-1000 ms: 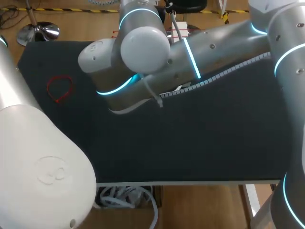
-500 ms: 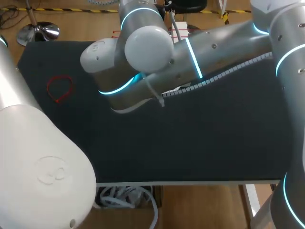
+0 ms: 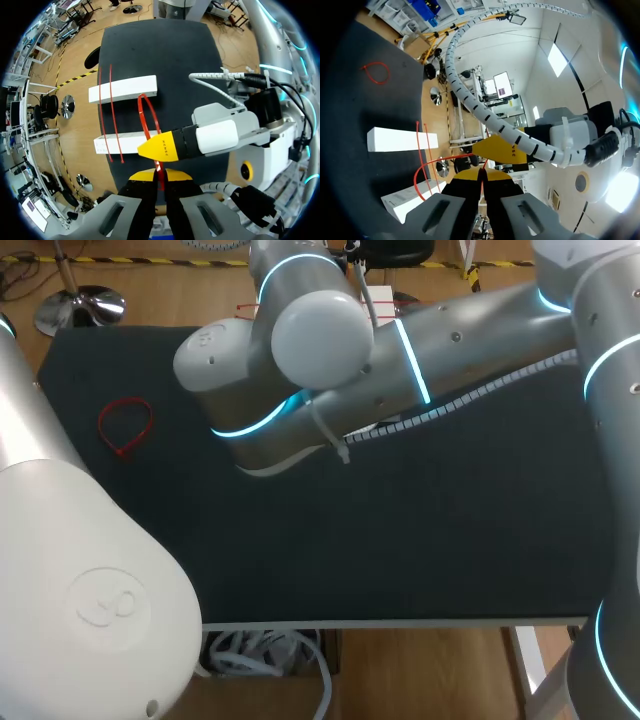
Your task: Grab the tape and strap the tape.
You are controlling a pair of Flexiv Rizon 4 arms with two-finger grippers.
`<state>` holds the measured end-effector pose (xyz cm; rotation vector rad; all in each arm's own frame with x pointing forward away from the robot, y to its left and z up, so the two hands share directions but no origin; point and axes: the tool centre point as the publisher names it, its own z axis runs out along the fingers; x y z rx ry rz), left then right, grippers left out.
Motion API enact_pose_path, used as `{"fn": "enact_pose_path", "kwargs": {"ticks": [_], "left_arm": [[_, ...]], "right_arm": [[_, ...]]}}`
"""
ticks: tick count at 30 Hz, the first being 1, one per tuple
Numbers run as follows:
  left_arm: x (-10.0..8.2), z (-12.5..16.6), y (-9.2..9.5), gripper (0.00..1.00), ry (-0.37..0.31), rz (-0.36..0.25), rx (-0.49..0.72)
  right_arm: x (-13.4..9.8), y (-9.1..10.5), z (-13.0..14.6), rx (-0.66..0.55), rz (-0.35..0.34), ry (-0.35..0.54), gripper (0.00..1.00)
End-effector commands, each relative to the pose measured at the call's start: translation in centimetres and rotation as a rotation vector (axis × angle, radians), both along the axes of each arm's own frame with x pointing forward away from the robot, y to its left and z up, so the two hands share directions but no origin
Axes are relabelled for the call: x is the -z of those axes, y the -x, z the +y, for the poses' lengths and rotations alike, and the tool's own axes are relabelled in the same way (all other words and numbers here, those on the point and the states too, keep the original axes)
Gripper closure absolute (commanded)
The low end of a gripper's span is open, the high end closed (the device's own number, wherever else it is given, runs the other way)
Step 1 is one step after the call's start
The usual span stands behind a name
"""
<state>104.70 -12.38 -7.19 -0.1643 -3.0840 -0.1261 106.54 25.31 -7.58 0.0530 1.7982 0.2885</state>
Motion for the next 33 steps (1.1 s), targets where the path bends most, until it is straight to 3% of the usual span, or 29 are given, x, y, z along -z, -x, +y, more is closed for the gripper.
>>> {"fn": "enact_pose_path", "kwargs": {"ticks": [1,33], "left_arm": [[-0.14,-0.15,-0.03,1.00,-0.005,0.002,0.000],[-0.14,-0.15,-0.03,1.00,-0.005,0.002,0.000]], "right_arm": [[-0.21,0.13,-0.29,-0.013,0.006,-0.002,1.00],[-0.55,0.62,0.52,-0.109,0.003,-0.026,1.00]]}}
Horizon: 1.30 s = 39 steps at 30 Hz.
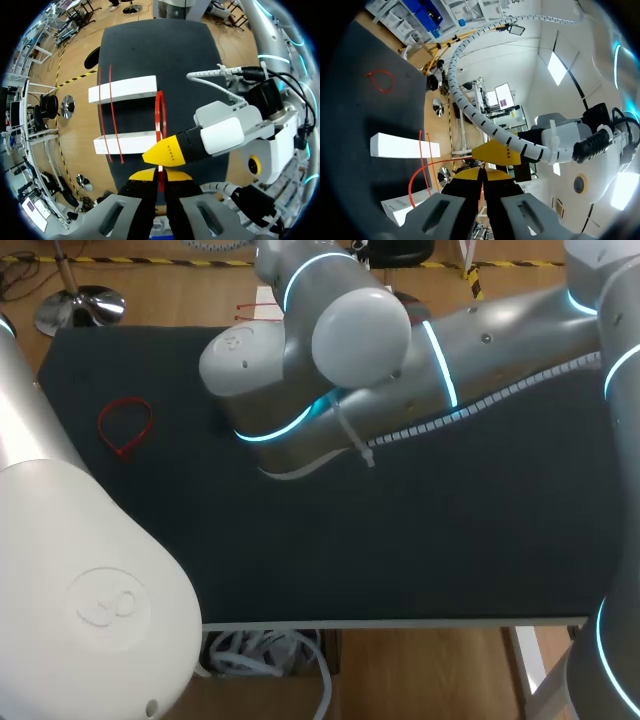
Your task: Grab the tape and strap the tape.
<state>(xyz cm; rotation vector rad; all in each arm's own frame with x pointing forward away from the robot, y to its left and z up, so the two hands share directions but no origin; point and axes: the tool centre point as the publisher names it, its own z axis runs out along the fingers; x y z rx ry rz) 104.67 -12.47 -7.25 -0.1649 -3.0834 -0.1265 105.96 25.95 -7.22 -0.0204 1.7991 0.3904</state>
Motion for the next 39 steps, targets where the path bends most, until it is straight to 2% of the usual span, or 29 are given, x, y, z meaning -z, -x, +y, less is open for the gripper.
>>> {"fn": "enact_pose_path", "kwargs": {"ticks": [1,17,18,19,26,28,35,39], "left_arm": [[-0.2,-0.1,-0.1,1.00,-0.004,0.002,-0.001],[-0.2,-0.1,-0.1,1.00,-0.004,0.002,-0.001],[-0.2,-0.1,-0.1,1.00,-0.004,0.002,-0.001],[-0.2,-0.1,-0.1,1.00,-0.004,0.002,-0.001],[-0.2,-0.1,-0.1,1.00,-0.004,0.002,-0.001],[-0.2,-0.1,-0.1,1.00,-0.004,0.002,-0.001],[-0.2,-0.1,-0.1,1.00,-0.004,0.002,-0.001],[-0.2,-0.1,-0.1,1.00,-0.004,0.002,-0.001]], "right_arm": [[-0.2,0.0,-0.1,-0.004,0.002,0.005,1.00],[-0.3,0.0,-0.4,0.009,0.006,-0.004,1.00],[-0.3,0.0,-0.4,0.007,0.007,-0.005,0.82],[-0.3,0.0,-0.4,0.006,0.008,-0.006,0.73],[-0.4,0.1,-0.5,0.001,0.010,-0.005,0.72],[-0.4,0.1,-0.5,0.000,0.009,-0.003,0.78],[-0.4,0.5,-0.9,-0.002,0.007,0.004,0.73],[-0.7,0.9,-1.2,-0.014,0.000,0.007,0.75]]}}
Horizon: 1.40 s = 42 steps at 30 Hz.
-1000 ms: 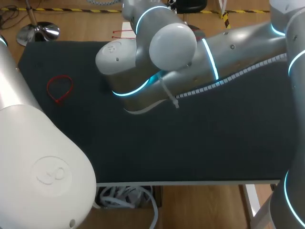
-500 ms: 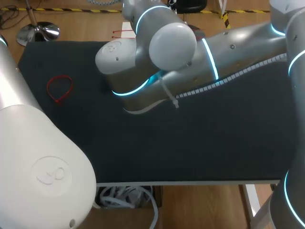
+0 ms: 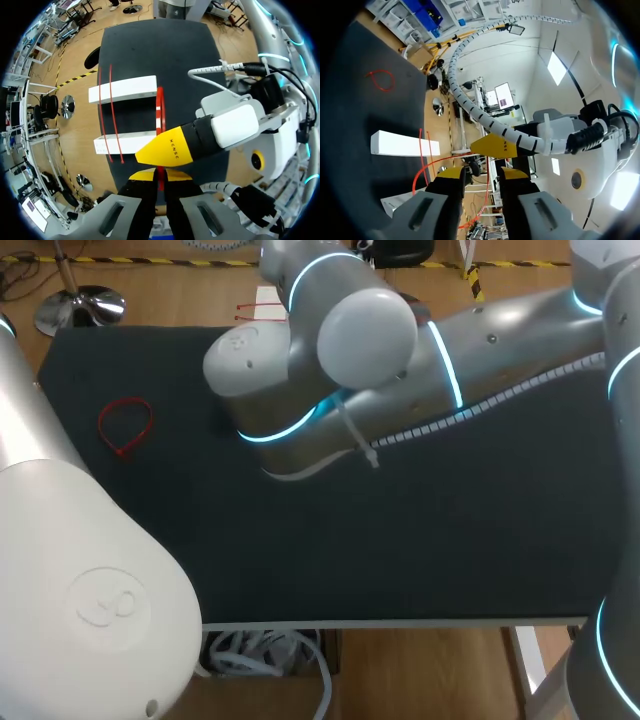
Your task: Grab the tape and strap the tape.
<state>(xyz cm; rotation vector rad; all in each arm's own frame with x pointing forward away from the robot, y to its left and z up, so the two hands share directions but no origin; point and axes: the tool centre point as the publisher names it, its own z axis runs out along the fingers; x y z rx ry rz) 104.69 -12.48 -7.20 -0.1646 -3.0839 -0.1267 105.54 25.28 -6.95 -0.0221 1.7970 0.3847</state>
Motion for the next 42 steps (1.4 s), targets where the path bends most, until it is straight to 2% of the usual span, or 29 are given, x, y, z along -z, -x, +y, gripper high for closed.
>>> {"fn": "enact_pose_path", "kwargs": {"ticks": [1,5,10,19,27,34,36,37,38,42], "left_arm": [[-0.2,0.0,0.0,1.00,-0.004,0.002,0.000],[-0.2,0.0,0.0,1.00,-0.004,0.002,0.000],[-0.2,0.0,0.0,1.00,-0.004,0.002,0.000],[-0.2,0.0,0.0,1.00,-0.004,0.002,0.000],[-0.2,0.0,0.0,1.00,-0.004,0.002,0.000],[-0.2,0.0,0.0,1.00,-0.004,0.002,0.000],[-0.2,0.0,0.0,1.00,-0.004,0.002,0.000],[-0.2,0.0,0.0,1.00,-0.004,0.002,0.000],[-0.2,0.0,0.0,1.00,-0.004,0.002,0.000],[-0.2,0.0,0.0,1.00,-0.004,0.002,0.000]], "right_arm": [[-0.7,0.6,-0.6,-0.022,0.000,-0.001,0.74],[-1.5,1.3,-1.0,-0.054,-0.011,-0.027,0.75],[-2.3,2.1,-2.0,-0.073,-0.004,-0.076,0.69],[-2.5,3.0,-6.5,-0.017,-0.007,-0.111,0.72],[-2.4,1.8,-11.5,0.085,-0.022,-0.126,0.72],[-1.0,0.4,-14.0,0.130,-0.012,-0.111,0.70],[-0.8,0.1,-14.3,0.135,0.002,-0.128,0.64],[-0.7,-0.1,-14.4,0.124,0.014,-0.160,0.24],[-0.7,-0.3,-14.4,0.112,0.023,-0.169,0.00],[-0.7,-0.3,-14.4,0.112,0.023,-0.169,0.00]]}}
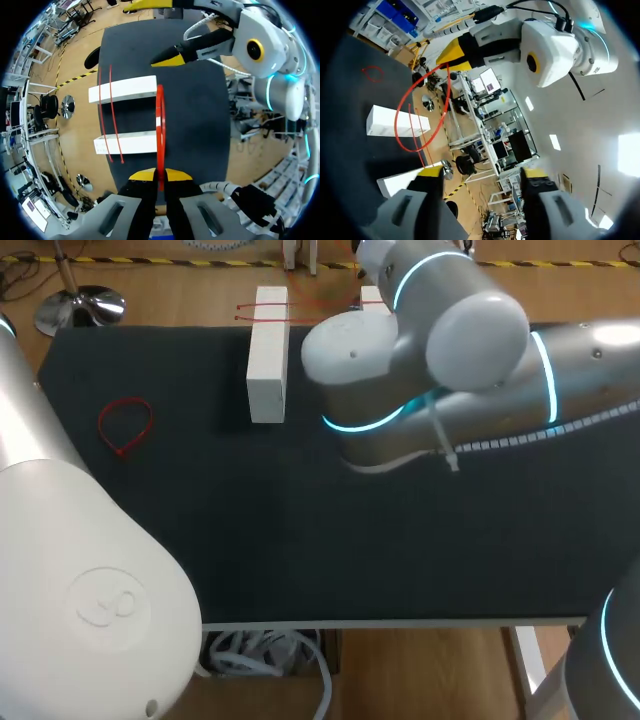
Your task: Grab the tape and strap the tape.
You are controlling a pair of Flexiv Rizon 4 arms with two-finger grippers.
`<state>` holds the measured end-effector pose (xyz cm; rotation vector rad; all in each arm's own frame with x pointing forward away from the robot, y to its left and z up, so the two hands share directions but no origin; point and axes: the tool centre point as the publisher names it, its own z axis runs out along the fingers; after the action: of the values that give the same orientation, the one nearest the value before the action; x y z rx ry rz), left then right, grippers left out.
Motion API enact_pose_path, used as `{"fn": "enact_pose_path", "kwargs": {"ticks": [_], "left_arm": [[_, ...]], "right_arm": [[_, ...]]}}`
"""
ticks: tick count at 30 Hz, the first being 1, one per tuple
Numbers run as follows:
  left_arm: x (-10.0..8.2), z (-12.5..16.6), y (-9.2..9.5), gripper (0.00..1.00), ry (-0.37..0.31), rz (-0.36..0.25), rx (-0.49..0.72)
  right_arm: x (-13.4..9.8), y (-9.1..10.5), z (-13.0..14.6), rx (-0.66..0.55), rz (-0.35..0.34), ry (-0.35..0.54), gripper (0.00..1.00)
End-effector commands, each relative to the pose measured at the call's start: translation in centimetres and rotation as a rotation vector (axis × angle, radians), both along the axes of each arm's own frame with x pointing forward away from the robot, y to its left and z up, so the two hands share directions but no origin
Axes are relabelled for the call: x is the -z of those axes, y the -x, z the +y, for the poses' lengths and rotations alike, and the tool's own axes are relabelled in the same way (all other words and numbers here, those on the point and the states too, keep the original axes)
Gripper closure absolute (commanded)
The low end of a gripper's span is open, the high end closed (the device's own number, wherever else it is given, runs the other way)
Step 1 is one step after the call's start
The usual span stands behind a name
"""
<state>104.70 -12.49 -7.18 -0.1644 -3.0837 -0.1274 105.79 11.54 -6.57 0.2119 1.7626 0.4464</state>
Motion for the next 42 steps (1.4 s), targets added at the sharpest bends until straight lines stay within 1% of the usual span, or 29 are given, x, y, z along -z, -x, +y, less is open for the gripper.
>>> {"fn": "enact_pose_path", "kwargs": {"ticks": [1,10,12,14,15,17,23,24,26,27,29,30,31,32,34,35,37,38,39,40,42], "left_arm": [[-0.1,0.0,0.0,1.00,-0.004,0.002,0.000],[-0.1,0.0,0.0,1.00,-0.004,0.002,0.000],[0.0,0.6,-0.1,1.00,-0.049,-0.013,-0.003],[0.3,1.8,-0.1,1.00,-0.059,0.000,-0.050],[0.6,2.6,0.0,1.00,-0.077,0.004,-0.075],[1.2,4.3,0.5,1.00,-0.090,0.015,-0.121],[3.6,10.0,2.8,1.00,-0.141,0.060,-0.280],[4.0,10.8,3.2,1.00,-0.153,0.077,-0.305],[4.4,12.1,3.7,1.00,-0.151,0.089,-0.341],[4.7,13.1,4.0,1.00,-0.182,0.089,-0.362],[5.2,14.7,4.4,1.00,-0.198,0.097,-0.410],[5.6,15.4,4.6,1.00,-0.224,0.108,-0.426],[6.0,16.2,4.8,1.00,-0.223,0.129,-0.457],[6.1,16.6,4.9,1.00,-0.215,0.137,-0.473],[6.8,17.8,5.3,1.00,-0.235,0.156,-0.501],[7.0,18.0,5.4,1.00,-0.234,0.163,-0.510],[7.3,18.4,5.6,1.00,-0.251,0.197,-0.510],[7.3,18.4,5.6,1.00,-0.251,0.197,-0.510],[7.3,18.4,5.6,0.42,-0.251,0.197,-0.510],[7.3,18.4,5.6,0.00,-0.251,0.197,-0.510],[7.3,18.4,5.6,0.00,-0.251,0.197,-0.510]], "right_arm": [[-0.3,0.0,-0.6,-0.015,0.009,0.000,0.00],[-0.3,0.0,-0.6,-0.015,0.009,0.000,0.00],[-0.3,0.0,-0.6,-0.015,0.009,0.000,0.00],[-0.3,0.0,-0.6,-0.015,0.009,0.000,0.00],[-0.3,0.0,-0.6,-0.015,0.009,0.000,0.00],[-0.3,0.0,-0.6,-0.015,0.009,0.000,0.00],[-0.3,0.0,-0.6,-0.015,0.009,0.000,0.00],[-0.3,0.0,-0.6,-0.015,0.009,0.000,0.00],[-0.3,0.0,-0.6,-0.015,0.009,0.000,0.00],[-0.3,0.0,-0.6,-0.015,0.009,0.000,0.00],[-0.3,0.0,-0.6,-0.015,0.009,0.000,0.00],[-0.3,0.0,-0.6,-0.015,0.009,0.000,0.00],[-0.3,0.0,-0.6,-0.015,0.009,0.000,0.00],[-0.3,0.0,-0.6,-0.015,0.009,0.000,0.00],[-0.3,0.0,-0.6,-0.015,0.009,0.000,0.00],[-0.3,0.0,-0.6,-0.015,0.009,0.000,0.00],[-0.3,0.0,-0.6,-0.015,0.009,0.000,0.00],[-0.3,0.0,-0.6,-0.015,0.009,0.000,0.00],[-0.3,0.0,-0.6,-0.015,0.009,0.000,0.00],[-0.3,0.0,-0.6,-0.015,0.009,0.000,0.00],[-0.3,0.0,-0.6,-0.015,0.009,0.000,0.00]]}}
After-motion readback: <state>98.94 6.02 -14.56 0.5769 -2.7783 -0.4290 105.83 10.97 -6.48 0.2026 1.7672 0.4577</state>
